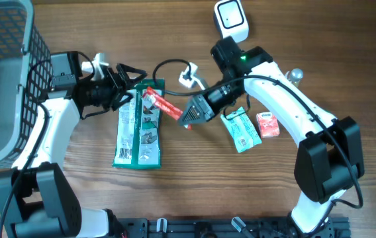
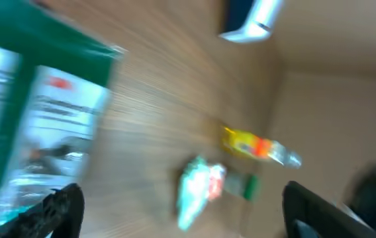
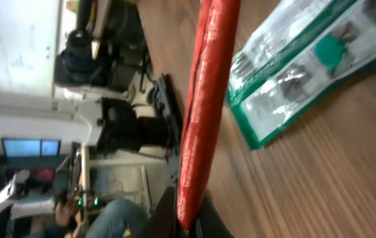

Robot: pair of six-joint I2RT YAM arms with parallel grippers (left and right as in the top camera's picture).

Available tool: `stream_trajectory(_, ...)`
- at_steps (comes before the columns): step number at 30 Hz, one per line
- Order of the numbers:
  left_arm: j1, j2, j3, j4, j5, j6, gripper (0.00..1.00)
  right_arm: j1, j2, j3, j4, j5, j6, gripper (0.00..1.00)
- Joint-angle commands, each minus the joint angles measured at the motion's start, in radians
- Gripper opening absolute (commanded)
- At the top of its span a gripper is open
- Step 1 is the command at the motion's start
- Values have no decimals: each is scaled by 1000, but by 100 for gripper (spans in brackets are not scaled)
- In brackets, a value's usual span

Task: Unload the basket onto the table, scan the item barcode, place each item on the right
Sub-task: 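Pull the red strip away from the glove packet, right gripper, then raise the red strip up to the white scanner, right gripper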

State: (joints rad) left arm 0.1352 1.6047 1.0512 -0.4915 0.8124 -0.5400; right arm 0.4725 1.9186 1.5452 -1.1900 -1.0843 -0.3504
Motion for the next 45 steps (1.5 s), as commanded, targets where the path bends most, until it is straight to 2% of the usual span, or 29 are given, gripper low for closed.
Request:
stream_trajectory(1,14,-15,-4,-45,-326,17,97,-8,5,1,-151,-101,-365,4)
stream_trajectory(3,14,-15,-4,-53,-422,51,100,-13,5,1,-283,-99,-517,4)
stream_trajectory(5,13,-15,-4,-51,-432,110,100,-13,5,1,-394,-93,-654,4)
stream_trajectory(7,11,-15,-4,-48,-431,143,100,-13,5,1,-421,-80,-694,4)
stream_trajectory(11,-18,-15,-4,-46,-432,238,99,-13,5,1,-420,-79,-693,4)
stream_trajectory(14,-59,-15,-4,-34,-458,249,98,-13,5,1,-419,-64,-684,4)
stream_trajectory(24,-249,-11,-4,-32,-855,249,100,-13,5,1,-407,-60,-668,4)
stream_trajectory(34,-249,-11,-4,-44,-859,249,100,-13,5,1,-346,-60,-659,4)
stream_trajectory(42,-249,-11,-4,-44,-859,249,100,-13,5,1,-301,-28,-541,4)
stream_trajectory(45,-249,-11,-4,-44,-859,249,100,-13,5,1,-224,10,-397,4)
